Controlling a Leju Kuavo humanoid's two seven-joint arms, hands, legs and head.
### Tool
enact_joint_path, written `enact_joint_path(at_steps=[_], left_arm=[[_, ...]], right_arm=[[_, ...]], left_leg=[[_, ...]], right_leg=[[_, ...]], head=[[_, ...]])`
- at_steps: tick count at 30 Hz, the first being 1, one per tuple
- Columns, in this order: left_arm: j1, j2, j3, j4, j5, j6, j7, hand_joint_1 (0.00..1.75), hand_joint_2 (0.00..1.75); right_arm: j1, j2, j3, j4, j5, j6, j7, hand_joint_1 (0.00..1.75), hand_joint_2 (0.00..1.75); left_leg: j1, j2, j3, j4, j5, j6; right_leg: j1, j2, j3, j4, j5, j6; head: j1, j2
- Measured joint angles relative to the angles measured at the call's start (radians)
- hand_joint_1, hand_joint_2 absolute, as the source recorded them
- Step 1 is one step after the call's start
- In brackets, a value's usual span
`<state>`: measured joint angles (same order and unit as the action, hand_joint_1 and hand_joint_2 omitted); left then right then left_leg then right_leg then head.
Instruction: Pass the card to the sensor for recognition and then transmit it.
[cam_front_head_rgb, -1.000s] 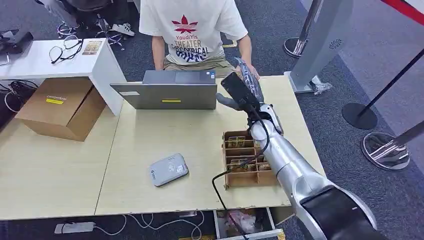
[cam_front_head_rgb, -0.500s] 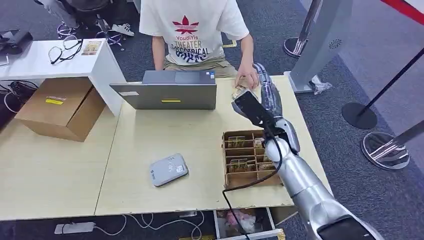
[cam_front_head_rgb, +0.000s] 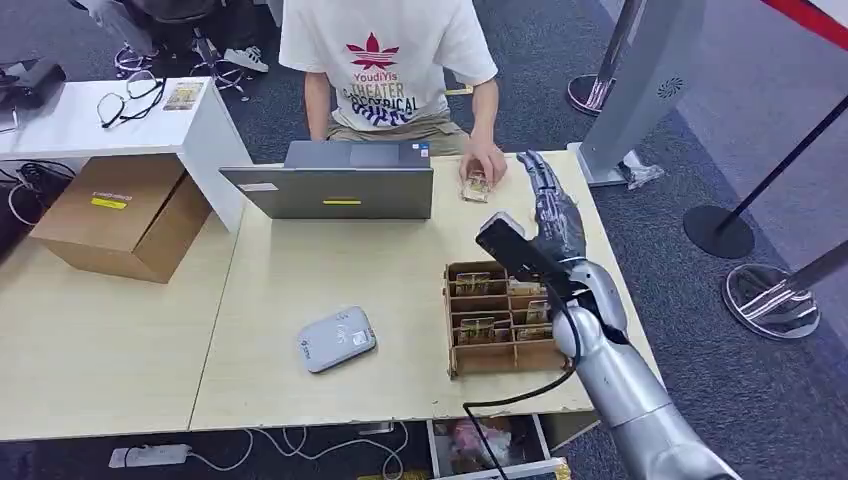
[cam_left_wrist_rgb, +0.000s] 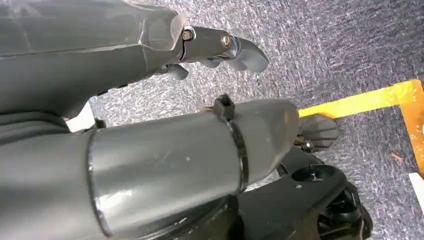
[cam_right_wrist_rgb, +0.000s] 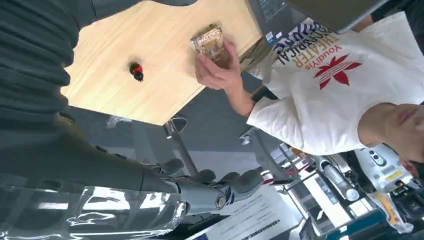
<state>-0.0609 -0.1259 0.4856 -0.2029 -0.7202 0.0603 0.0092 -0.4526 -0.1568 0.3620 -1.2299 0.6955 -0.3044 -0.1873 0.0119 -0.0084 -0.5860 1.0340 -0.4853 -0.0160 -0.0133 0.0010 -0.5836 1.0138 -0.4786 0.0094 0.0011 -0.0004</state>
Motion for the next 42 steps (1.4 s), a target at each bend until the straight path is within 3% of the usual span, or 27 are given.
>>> enact_joint_path(at_steps=[28, 42], left_arm=[[0.019, 0.0, 0.041, 0.0, 0.01, 0.004, -0.012, 0.0, 0.0], [0.019, 0.0, 0.05, 0.0, 0.01, 0.01, -0.014, 0.0, 0.0]], right_arm=[[0.078, -0.115, -0.001, -0.194, 0.232, 0.131, 0.16, 0.0, 1.75], [0.129, -0.169, -0.027, -0.264, 0.273, 0.297, 0.23, 0.0, 1.75]], left_leg=[[0.0, 0.0, 0.0, 0.0, 0.0, 0.0], [0.0, 0.0, 0.0, 0.0, -0.001, 0.001]], right_leg=[[0.0, 0.0, 0.0, 0.0, 0.0, 0.0], [0.0, 0.0, 0.0, 0.0, 0.0, 0.0]], head=[[0.0, 0.0], [0.0, 0.0]])
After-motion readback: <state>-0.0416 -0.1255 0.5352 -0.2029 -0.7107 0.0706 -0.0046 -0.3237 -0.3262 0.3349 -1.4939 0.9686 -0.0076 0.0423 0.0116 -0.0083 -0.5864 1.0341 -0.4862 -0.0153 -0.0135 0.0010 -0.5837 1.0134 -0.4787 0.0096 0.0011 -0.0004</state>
